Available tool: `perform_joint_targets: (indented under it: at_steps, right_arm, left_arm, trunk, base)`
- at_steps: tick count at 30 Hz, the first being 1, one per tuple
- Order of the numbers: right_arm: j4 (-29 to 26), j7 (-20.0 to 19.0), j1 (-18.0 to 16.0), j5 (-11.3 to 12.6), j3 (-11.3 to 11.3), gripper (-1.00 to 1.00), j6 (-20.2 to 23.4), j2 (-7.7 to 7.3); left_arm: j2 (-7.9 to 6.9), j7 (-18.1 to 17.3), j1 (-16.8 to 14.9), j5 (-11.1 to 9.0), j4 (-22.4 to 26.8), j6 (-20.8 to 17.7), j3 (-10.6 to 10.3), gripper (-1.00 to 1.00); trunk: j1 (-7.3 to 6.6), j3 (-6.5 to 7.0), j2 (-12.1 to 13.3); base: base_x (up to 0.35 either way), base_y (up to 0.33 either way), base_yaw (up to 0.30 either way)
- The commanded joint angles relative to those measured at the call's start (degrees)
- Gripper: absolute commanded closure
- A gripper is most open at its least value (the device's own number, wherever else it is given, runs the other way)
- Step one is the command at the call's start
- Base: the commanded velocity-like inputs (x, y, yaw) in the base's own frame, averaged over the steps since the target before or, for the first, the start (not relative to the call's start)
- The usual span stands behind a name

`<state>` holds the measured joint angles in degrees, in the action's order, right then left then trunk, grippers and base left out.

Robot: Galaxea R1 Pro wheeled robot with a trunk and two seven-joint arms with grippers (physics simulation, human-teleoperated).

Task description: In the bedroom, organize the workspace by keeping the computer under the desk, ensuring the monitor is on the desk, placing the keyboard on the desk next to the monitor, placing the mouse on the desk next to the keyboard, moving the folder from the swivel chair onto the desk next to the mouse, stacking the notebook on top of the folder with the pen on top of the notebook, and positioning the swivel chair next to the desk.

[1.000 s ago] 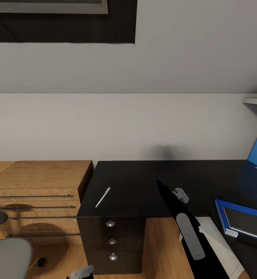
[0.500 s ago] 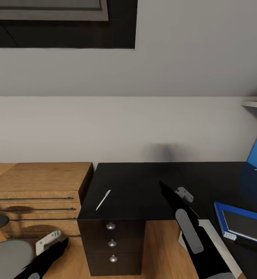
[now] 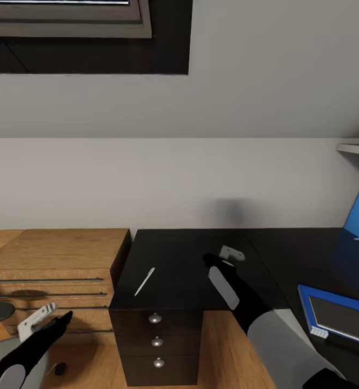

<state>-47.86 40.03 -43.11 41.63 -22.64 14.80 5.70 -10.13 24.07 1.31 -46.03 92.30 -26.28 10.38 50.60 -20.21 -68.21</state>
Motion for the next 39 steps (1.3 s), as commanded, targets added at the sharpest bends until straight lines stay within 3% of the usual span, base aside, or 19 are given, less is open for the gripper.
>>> perform_joint_targets:
  at_steps: [1,6,12,16,20,29,39]
  right_arm:
    - [0.1,0.4,0.6,0.2,-0.4,-1.0,-0.8,0.06]
    - [0.2,0.6,2.9,0.3,-1.6,-1.0,-0.1,1.16]
    - [0.4,0.8,3.4,0.1,-10.4,-1.0,3.8,3.49]
    - [0.6,0.8,3.4,0.1,-11.3,-1.0,4.0,3.65]
    - [0.7,0.8,3.4,0.2,-11.5,-1.0,4.0,3.69]
    - [3.4,0.3,3.4,0.0,-11.9,-1.0,3.8,3.77]
    - [6.2,-0.1,3.4,-0.2,-15.3,-1.0,3.3,3.81]
  left_arm:
    - [0.01,0.4,0.0,-0.7,0.1,-0.1,-0.2,-1.0]
    - [-0.39,0.4,0.0,-0.6,0.2,-0.4,-0.2,-1.0]
    - [-0.76,0.4,0.0,-0.3,0.3,-0.7,-0.4,-1.0]
    - [-0.77,0.3,0.0,1.4,0.3,-0.8,-0.6,-1.0]
    - [-0.7,0.3,0.0,3.5,0.3,-0.8,-2.7,-1.0]
    - [-0.68,0.4,0.0,4.2,0.3,-0.7,-4.6,-1.0]
    - [-0.59,0.3,0.0,4.4,0.4,-0.7,-6.7,-1.0]
  trunk:
    - [0.0,-0.05,0.0]
    - [0.0,-0.05,0.0]
    - [0.0,-0.12,0.0]
    - [0.0,-0.24,0.0]
    - [0.0,-0.37,0.0]
    - [0.0,-0.59,0.0]
    - [0.0,-0.6,0.0]
  base:
    - [0.0,0.0,0.0]
    - [0.0,0.0,0.031]
    - [0.012,0.003,0.235]
    - [0.208,0.079,0.274]
    - [0.284,0.178,0.277]
    - [0.219,0.121,0.196]
    - [0.016,0.006,0.013]
